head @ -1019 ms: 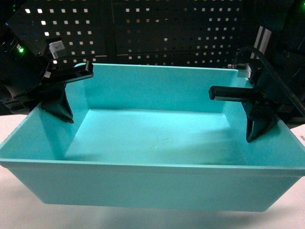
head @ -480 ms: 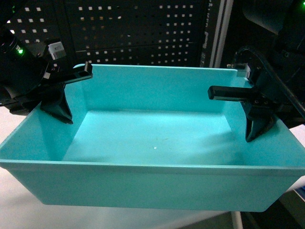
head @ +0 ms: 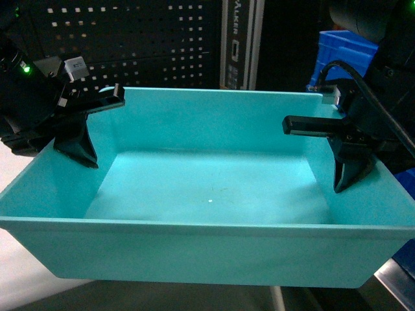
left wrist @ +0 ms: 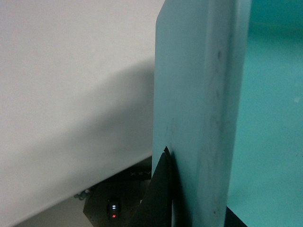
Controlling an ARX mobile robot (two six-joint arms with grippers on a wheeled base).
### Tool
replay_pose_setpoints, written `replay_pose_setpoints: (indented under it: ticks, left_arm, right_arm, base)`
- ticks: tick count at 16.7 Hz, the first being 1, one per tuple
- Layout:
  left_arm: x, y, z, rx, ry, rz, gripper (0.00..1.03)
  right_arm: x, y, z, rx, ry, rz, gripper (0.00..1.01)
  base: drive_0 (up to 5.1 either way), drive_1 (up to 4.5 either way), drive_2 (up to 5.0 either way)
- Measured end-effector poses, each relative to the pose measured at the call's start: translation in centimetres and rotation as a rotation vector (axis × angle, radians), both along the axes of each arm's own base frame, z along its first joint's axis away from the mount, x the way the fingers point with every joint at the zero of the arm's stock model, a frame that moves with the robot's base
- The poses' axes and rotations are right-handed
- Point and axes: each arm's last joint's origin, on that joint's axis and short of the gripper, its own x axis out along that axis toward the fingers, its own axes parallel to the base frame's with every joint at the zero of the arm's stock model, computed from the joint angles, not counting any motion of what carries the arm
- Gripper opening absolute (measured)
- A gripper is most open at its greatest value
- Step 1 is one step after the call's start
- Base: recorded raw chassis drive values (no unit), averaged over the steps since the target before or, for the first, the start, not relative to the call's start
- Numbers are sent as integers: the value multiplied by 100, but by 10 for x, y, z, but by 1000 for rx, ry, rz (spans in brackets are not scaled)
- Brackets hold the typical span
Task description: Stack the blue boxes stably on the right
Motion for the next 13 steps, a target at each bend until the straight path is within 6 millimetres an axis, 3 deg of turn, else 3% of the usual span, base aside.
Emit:
replay_pose_setpoints:
  ticks: [7,13]
  left_arm:
    - [0,0,0,0,-1,0,2]
    - [0,0,0,-2,-2,-1,2]
  right_arm:
    - [0,-1,0,-1,0,-2,2]
    - [0,-1,2,0,-4,-3,2]
  base:
    - [199,-628,-1]
    - [335,-392,-392]
